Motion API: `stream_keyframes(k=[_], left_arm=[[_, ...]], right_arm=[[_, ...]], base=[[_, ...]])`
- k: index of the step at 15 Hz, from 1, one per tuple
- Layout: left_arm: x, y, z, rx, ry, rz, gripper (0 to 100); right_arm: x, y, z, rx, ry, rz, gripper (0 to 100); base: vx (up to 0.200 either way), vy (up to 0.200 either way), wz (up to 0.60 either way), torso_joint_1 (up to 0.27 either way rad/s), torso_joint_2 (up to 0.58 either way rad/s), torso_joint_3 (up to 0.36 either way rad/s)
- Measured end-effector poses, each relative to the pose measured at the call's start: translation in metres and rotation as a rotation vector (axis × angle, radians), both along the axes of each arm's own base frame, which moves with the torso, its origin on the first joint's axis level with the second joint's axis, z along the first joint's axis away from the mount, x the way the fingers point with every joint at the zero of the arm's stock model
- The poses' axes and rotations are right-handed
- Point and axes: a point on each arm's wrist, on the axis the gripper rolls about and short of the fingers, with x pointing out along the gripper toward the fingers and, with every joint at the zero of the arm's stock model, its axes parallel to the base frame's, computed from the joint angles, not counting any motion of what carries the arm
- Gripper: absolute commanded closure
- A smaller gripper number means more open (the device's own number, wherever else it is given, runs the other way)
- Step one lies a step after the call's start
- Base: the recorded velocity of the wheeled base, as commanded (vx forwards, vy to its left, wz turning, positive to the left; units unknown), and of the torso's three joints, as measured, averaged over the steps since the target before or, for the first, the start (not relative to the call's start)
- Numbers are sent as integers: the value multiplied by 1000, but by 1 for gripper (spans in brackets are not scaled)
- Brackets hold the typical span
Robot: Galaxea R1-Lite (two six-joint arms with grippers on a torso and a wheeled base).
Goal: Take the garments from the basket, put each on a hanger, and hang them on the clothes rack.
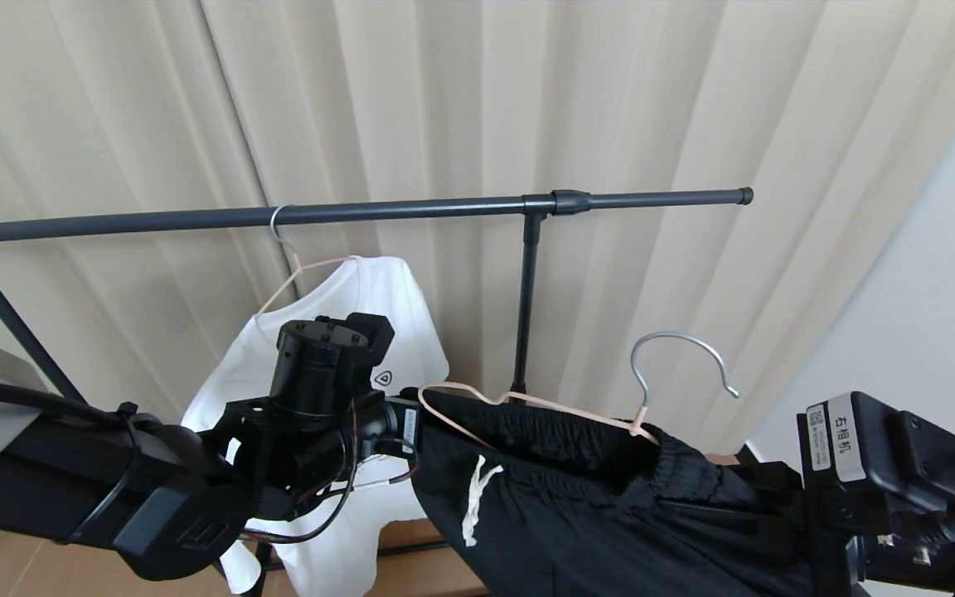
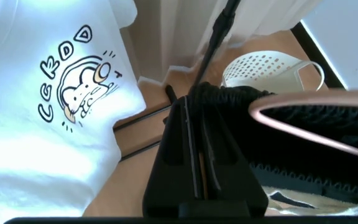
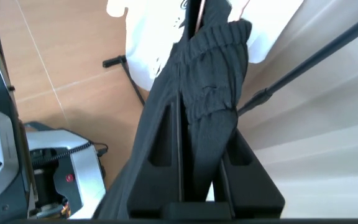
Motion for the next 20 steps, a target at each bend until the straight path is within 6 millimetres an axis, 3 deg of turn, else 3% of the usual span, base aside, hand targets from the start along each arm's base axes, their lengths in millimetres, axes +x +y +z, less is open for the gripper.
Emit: stream_keyframes(k=[12, 20], left_arm=[[16, 11, 22, 27, -67, 20, 100], [-2, 10, 55, 141, -49, -42, 100]], right_arm=[[3, -3, -21, -115, -12, 34, 100], [20, 4, -36, -168, 41, -1, 100]], base=[[0, 0, 0, 0, 0, 0], [0, 0, 0, 0, 0, 0]])
